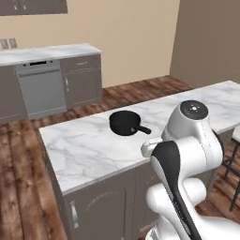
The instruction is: Pick the cup and saucepan and place them in the sink. Then turn on the water.
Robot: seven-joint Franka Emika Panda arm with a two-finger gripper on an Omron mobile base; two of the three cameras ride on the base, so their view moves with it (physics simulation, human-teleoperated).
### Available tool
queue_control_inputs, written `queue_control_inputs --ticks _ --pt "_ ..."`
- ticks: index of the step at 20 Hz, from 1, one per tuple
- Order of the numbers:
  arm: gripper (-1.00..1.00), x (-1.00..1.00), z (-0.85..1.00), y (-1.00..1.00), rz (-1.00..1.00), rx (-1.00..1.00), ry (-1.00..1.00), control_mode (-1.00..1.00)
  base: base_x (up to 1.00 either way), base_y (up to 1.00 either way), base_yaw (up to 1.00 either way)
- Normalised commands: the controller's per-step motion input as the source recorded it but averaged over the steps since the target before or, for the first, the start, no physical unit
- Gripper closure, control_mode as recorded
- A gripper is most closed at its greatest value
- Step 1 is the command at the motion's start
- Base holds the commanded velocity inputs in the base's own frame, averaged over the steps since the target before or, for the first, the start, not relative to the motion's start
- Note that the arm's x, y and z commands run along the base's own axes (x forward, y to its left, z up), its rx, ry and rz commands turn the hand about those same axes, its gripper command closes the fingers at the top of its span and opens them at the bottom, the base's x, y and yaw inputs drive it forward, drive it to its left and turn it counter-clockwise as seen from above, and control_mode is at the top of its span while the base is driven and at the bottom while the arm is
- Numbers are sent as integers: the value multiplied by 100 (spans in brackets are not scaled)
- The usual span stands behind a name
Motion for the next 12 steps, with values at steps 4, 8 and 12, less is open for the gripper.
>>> queue_control_inputs --ticks 4,8,12 --pt "-100 0 0 0 0 0 0 100 22 -66 25" --pt "-100 0 0 0 0 0 0 100 14 -40 11" --pt "-100 0 0 0 0 0 0 100 37 35 0"
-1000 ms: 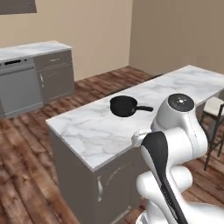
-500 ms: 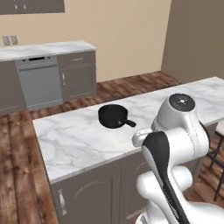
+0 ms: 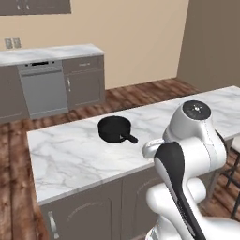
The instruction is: Pick the cup and saucepan and place them in the sink. Then turn on the water.
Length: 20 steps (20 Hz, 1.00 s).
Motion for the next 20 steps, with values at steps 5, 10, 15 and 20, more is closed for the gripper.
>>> queue_control_inputs --ticks 5,10,15,20 --pt "-100 0 0 0 0 0 0 100 31 18 0" --pt "-100 0 0 0 0 0 0 100 0 0 0" --pt "-100 18 0 0 4 0 1 -100 0 0 0" --pt "-100 75 19 -1 17 -3 24 -100 0 0 0"
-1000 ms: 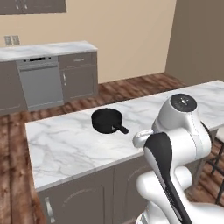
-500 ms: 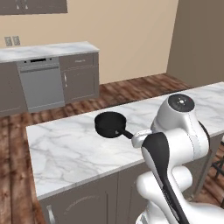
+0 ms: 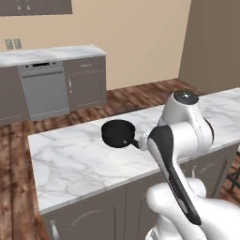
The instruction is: Pick the cup and saucepan and place them in the sink. Then turn on the water.
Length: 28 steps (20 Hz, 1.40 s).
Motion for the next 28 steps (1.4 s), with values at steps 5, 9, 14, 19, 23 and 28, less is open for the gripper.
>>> queue_control_inputs --ticks 5,9,14,19,23,28 --pt "-100 54 40 -1 7 -1 29 -100 0 0 0" --pt "-100 62 0 5 0 -1 23 -100 0 0 0" --pt "-100 31 -54 21 -4 0 1 -100 0 0 0" --pt "-100 46 -78 8 -3 0 0 -100 0 0 0" --pt "-100 75 -44 -21 0 -2 18 -100 0 0 0" --pt "-100 58 -31 -12 0 -1 20 -100 0 0 0"
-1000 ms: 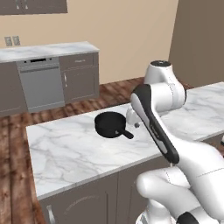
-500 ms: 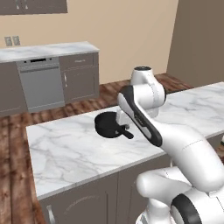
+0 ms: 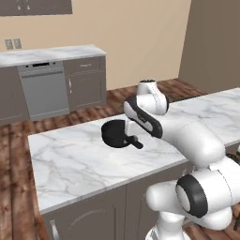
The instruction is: Pick the cup and saucepan and place them in the sink. Then turn on the water.
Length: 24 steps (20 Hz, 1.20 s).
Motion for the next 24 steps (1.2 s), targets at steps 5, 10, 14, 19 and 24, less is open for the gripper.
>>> queue_control_inputs --ticks 5,10,14,19,24 --pt "-100 41 -36 31 0 0 6 -100 0 0 0" --pt "-100 28 -36 44 0 0 3 -100 0 0 0" --pt "-100 1 -36 1 0 -4 9 -100 0 0 0" --pt "-100 0 -36 0 0 -6 15 -100 0 0 0" --pt "-100 0 -24 -4 0 -4 5 -100 0 0 0"
